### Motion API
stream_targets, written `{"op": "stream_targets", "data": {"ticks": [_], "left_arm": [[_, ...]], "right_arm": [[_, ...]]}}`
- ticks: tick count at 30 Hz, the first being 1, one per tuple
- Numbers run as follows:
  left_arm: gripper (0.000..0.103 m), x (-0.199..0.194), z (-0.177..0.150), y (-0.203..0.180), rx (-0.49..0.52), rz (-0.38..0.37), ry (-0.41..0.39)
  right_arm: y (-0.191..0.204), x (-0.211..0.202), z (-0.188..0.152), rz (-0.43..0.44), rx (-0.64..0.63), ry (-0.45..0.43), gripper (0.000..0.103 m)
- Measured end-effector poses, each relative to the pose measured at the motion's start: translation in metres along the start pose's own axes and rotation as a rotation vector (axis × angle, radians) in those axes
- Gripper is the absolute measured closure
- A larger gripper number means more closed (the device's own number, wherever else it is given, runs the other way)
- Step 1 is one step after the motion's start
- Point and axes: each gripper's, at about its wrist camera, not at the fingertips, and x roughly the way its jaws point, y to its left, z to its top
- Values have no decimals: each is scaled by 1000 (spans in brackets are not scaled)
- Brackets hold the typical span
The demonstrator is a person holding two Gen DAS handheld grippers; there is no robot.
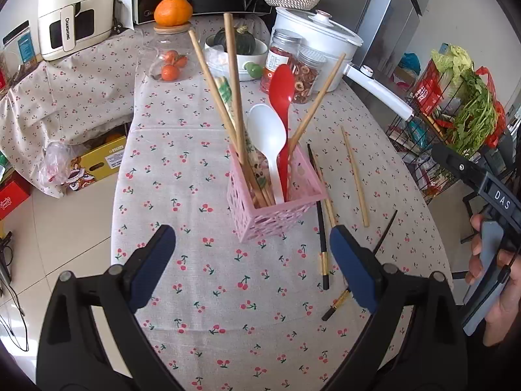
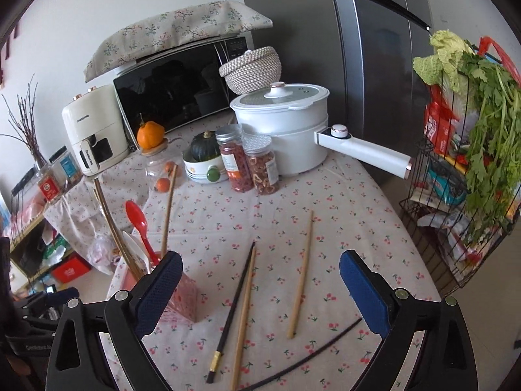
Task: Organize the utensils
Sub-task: 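Reach the right tool down and grasp a thin black chopstick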
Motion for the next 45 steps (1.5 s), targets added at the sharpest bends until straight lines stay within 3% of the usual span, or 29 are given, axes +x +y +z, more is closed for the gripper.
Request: {"op": "stream_targets", "data": {"ticks": [9,16,20,25,36,41,43,45], "left_arm": [[8,28,-17,-28,55,17,81],[8,50,-28,-43,94,31,152],[8,57,-32,-45,92,17,184],[8,59,-34,-46,98,15,193],[8,62,-38,-45,78,8,212],[8,64,-41,-51,113,7,226],[8,64,-42,-53,126,-3,232],[8,64,-43,-54,130,-15,233]], "right_arm": [[-55,51,-36,-89,100,288,5],[-70,93,-64,-188,73,454,5],[-73,108,-76,-203,59,509,5],[-66,116,-82,-242,-9,528,4],[-64,112,-88,-236,-25,489,0],[-59,111,-87,-209,-61,530,0],[-57,108,-88,-203,-71,524,4],[-50,101,-87,-188,-92,507,22]]}}
